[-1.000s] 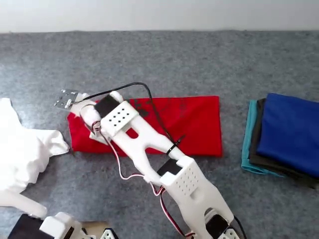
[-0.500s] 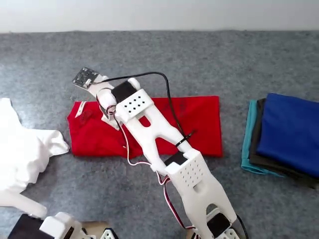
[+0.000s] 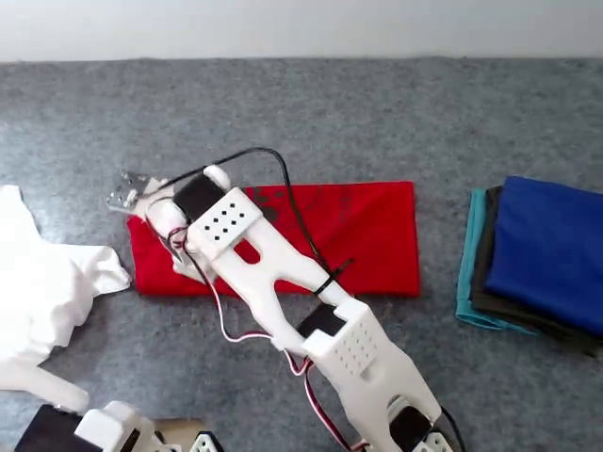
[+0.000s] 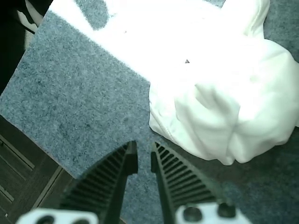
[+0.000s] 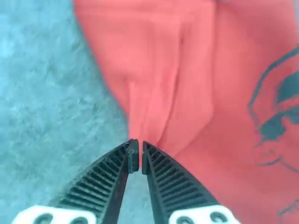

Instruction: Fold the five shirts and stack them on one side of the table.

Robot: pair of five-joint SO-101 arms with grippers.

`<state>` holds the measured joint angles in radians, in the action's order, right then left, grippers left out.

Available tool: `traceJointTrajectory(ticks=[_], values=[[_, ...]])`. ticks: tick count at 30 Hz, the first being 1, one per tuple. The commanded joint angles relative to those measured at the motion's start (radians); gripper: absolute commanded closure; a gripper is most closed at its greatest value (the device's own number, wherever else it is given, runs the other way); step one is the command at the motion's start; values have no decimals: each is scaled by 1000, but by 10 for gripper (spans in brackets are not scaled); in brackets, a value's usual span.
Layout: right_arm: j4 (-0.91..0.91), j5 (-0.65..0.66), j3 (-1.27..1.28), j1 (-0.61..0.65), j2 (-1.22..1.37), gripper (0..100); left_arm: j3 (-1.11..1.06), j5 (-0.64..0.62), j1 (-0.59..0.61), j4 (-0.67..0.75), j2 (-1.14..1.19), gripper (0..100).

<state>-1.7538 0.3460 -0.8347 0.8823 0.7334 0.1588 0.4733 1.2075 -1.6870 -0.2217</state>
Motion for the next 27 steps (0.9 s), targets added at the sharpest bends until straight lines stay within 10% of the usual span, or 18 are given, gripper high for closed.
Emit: traceJointTrajectory(ticks=[1, 13, 27], values=[[-41, 20, 114, -10, -87, 973, 1, 14, 2, 8, -31, 938], [200, 204, 37, -197, 74, 973, 1, 12, -3, 11, -29, 938], [-45, 95, -224, -110, 38, 970, 1, 11, -3, 11, -31, 938]])
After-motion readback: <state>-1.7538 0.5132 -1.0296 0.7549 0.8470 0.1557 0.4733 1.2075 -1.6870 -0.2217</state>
